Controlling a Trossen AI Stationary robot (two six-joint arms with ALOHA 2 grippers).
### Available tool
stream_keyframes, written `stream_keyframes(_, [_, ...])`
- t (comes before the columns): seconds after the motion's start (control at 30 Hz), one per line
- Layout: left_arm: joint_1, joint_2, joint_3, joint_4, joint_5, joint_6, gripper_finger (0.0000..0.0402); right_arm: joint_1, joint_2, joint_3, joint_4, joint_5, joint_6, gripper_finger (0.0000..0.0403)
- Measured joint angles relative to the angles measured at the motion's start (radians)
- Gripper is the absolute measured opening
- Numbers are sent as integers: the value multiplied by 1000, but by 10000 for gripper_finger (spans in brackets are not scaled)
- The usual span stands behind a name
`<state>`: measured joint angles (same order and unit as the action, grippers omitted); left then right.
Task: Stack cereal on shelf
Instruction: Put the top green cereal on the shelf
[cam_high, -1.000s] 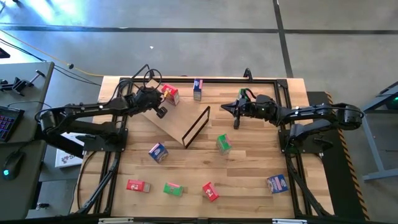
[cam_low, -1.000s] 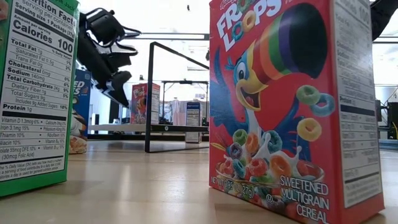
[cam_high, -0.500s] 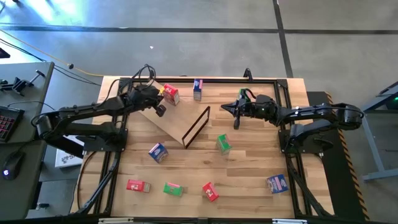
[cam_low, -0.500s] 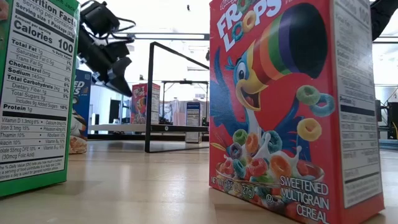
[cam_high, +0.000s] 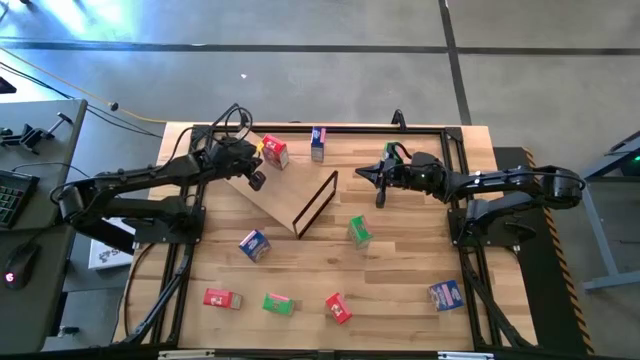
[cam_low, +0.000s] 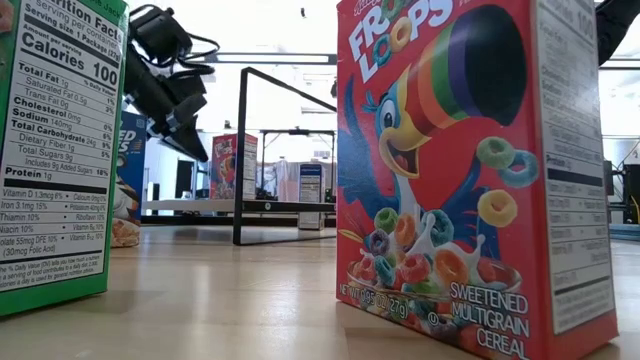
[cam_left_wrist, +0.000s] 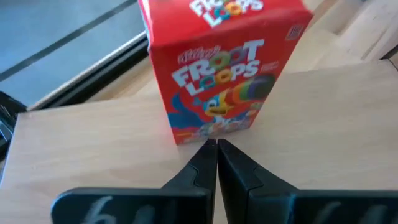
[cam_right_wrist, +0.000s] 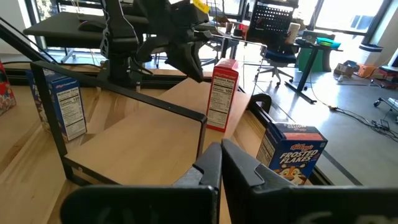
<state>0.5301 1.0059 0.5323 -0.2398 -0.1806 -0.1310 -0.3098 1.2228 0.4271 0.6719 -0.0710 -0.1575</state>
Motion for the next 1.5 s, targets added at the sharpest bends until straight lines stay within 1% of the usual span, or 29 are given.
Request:
stream_keyframes(0.2, [0,-54,0,3,0,2,5,0,0,0,1,0,0,0])
stream_keyframes(0.3, [-1,-62,-2,23,19,-13,5,0,0,0,2,0,0,0])
stream_keyframes(0.47, [-2,-43,-85,199,68,-33,5,0,0,0,2,0,0,0])
stream_keyframes(0.57, [-2,-35,-111,256,65,-41,5,0,0,0,2,0,0,0])
stream_keyframes(0.77, [-1,-19,-114,257,-9,-22,5,0,0,0,2,0,1,0])
stream_keyframes(0.9, [-1,-3,-114,254,-108,6,5,0,0,0,4,0,1,0])
stream_keyframes(0.97, [3,13,-114,252,-137,15,5,0,0,0,4,0,1,0])
stream_keyframes(1.2, [12,70,-114,287,-139,37,5,0,0,0,2,-11,1,0])
stream_keyframes(1.5, [17,32,-114,295,-143,65,5,0,0,0,8,-12,1,0])
